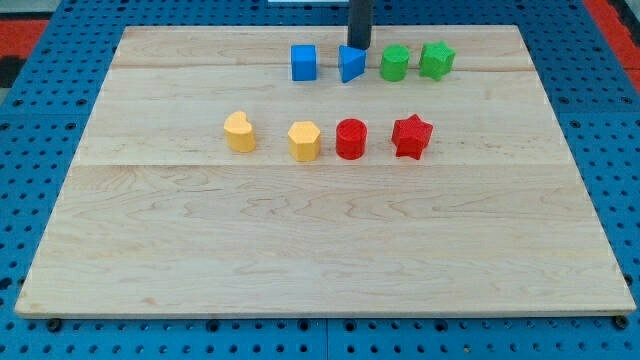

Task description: Place the green star at the right top

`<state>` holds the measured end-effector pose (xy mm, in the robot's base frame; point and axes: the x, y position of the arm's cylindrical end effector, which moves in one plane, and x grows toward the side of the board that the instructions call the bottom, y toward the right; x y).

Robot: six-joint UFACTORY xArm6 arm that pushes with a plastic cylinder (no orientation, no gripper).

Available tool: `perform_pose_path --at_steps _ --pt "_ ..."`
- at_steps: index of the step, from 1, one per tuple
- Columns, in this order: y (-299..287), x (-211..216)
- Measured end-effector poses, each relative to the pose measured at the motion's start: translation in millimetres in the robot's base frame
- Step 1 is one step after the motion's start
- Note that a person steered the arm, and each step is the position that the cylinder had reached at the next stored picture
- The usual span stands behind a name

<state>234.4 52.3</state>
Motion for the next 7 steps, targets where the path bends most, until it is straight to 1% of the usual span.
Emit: perform_pose_path --at_steps 1,2,3,4,5,6,7 --pt "0 4" --pt "2 26" --pt "15 56" --pt "30 76" --pt "50 87" --pt "72 85" --pt "80 79"
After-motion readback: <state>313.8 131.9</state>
